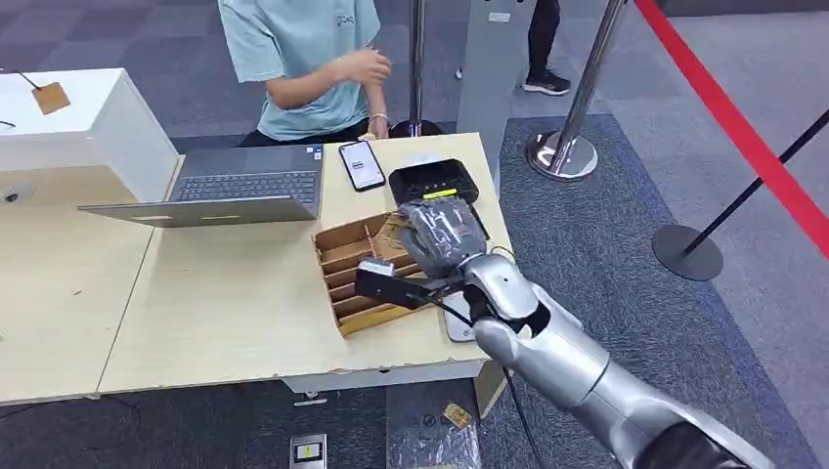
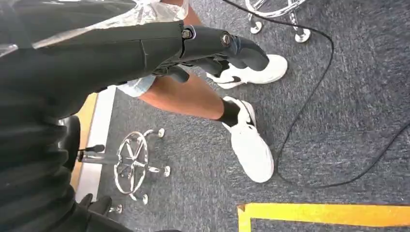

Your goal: Pass the card to the sensor for recognition and then transmit it.

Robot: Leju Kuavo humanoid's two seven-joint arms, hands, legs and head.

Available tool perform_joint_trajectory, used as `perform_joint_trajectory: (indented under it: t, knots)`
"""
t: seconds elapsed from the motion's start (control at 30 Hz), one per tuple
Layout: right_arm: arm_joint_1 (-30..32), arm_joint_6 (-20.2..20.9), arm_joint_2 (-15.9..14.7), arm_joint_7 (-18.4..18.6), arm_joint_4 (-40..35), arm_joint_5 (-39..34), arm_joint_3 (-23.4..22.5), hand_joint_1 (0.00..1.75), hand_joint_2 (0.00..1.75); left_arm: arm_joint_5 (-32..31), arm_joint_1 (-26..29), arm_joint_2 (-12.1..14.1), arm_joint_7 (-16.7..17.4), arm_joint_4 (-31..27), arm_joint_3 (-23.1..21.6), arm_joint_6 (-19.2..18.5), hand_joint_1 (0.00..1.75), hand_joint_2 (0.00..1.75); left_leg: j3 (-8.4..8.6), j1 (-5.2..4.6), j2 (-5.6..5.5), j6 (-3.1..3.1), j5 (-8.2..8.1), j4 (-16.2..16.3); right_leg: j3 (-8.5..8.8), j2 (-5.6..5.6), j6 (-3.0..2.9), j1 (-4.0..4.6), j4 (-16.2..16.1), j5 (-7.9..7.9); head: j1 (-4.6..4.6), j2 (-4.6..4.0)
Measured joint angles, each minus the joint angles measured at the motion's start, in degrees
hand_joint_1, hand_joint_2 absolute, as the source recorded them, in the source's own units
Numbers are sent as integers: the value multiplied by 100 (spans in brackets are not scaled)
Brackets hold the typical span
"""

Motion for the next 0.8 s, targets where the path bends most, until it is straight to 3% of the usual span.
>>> perform_joint_trajectory:
  t: [0.17,0.4,0.8]
  knots:
    - [313,-173,-155,127,24,-155,-249,175,175,26,3,0,55,0,0,15,0,175,1,-1,5,0,0,1,-2,3,0,0,-1,0,-2,0]
    - [908,-773,-275,125,50,-638,-640,175,175,92,9,-2,103,0,2,65,0,175,0,0,5,0,-1,-1,-2,3,0,1,-1,0,0,0]
    - [1633,-808,-301,-184,343,-1687,-924,175,175,125,9,-55,107,0,2,125,0,175,0,0,5,0,0,-1,-2,3,0,0,0,1,0,0]
